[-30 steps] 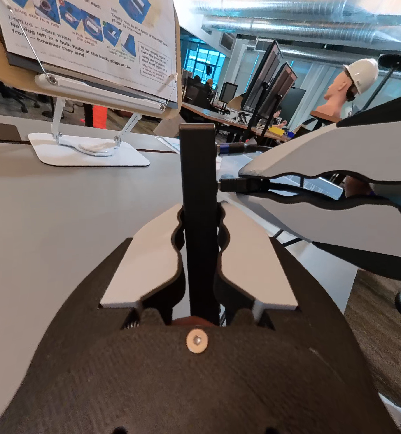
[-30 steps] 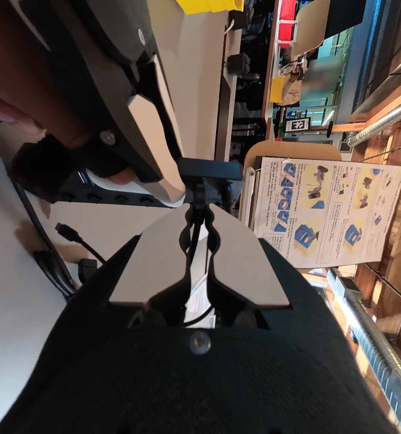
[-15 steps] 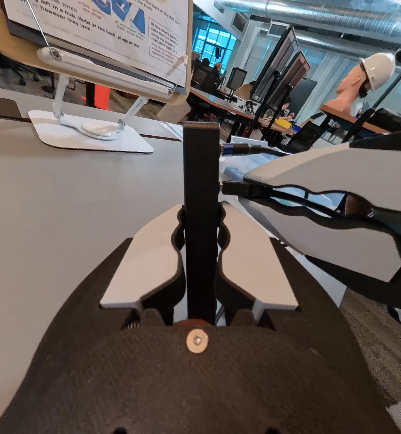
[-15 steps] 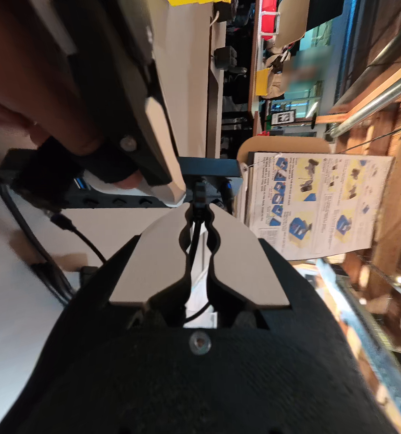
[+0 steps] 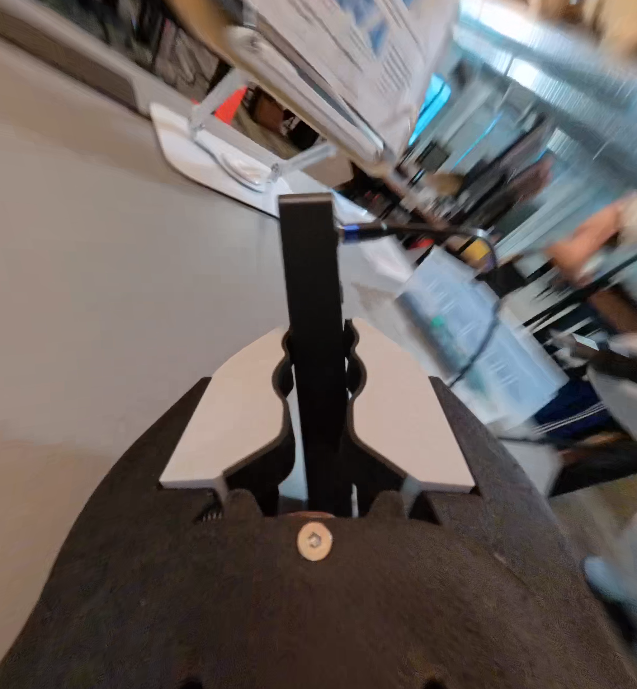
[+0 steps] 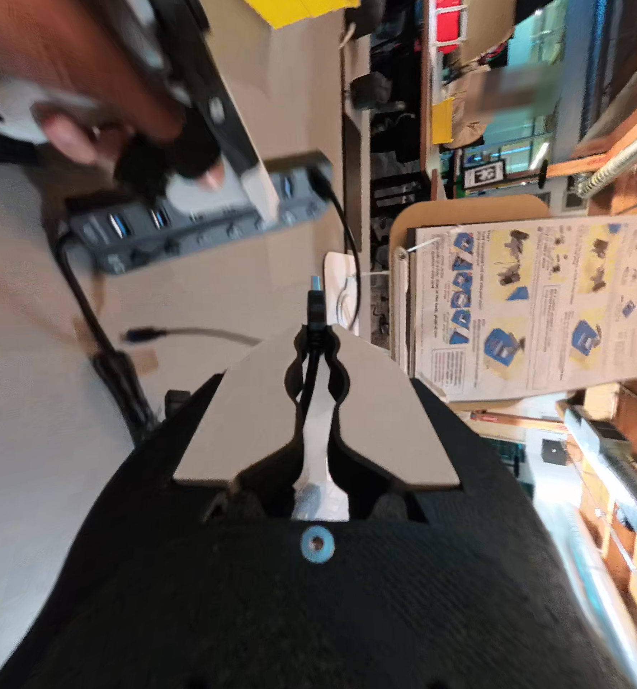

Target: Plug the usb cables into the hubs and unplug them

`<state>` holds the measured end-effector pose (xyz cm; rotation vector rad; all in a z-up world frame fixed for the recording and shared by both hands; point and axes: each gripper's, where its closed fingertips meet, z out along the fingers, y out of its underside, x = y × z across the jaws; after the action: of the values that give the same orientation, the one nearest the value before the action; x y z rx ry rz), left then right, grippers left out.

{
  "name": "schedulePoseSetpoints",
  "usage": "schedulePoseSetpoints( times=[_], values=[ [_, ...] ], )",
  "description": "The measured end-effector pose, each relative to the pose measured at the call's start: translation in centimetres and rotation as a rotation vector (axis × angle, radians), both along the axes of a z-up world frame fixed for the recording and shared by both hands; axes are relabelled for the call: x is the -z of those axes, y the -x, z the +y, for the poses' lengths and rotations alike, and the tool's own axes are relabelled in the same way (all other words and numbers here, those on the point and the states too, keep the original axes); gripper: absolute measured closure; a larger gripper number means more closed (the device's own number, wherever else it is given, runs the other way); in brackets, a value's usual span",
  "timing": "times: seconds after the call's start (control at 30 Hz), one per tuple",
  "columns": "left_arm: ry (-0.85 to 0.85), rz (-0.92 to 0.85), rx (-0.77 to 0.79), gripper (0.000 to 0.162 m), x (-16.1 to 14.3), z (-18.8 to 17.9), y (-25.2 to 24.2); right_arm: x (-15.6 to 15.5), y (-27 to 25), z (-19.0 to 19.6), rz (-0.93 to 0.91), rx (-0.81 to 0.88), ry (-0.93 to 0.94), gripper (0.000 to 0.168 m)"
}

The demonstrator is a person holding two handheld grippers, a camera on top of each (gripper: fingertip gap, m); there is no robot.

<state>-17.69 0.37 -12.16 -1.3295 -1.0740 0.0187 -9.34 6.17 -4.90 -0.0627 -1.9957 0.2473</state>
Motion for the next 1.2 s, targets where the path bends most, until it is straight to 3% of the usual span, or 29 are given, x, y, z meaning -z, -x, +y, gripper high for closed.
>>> schedulePoseSetpoints(
  times=[0.07,0.13,0.27,0.47,0.6,0.67,0.83,1.2],
  values=[
    [0.024,0.114,-0.009,0.136,-1.9,-1.1,-0.3,-1.4,-0.9,1.0,0.039,0.018,0.033,0.159],
    [0.081,0.215,0.035,0.136,-3.2,0.8,-1.6,-1.6,-0.9,2.0,0.046,0.028,0.048,0.159],
    [0.076,0.194,0.048,0.136,-2.0,1.0,-1.3,-5.2,0.5,6.8,0.113,0.140,0.139,0.159],
    [0.043,0.182,0.037,0.136,-1.7,0.2,-0.7,-14.9,-0.4,22.1,0.293,0.402,0.590,0.159],
    [0.051,0.205,0.059,0.136,-1.7,0.9,-1.0,-20.2,-4.4,30.3,0.464,0.412,0.945,0.159],
    [0.044,0.192,0.055,0.135,-1.5,0.8,-0.9,-21.5,-5.8,33.5,0.563,0.403,1.020,0.159],
    [0.022,0.168,0.045,0.135,-1.4,0.6,-0.7,-17.3,-3.4,38.7,0.524,0.496,1.089,0.159],
    [0.037,0.199,0.050,0.135,-1.6,0.9,-1.0,-5.4,4.0,40.2,0.287,0.591,1.030,0.159]
  ],
)
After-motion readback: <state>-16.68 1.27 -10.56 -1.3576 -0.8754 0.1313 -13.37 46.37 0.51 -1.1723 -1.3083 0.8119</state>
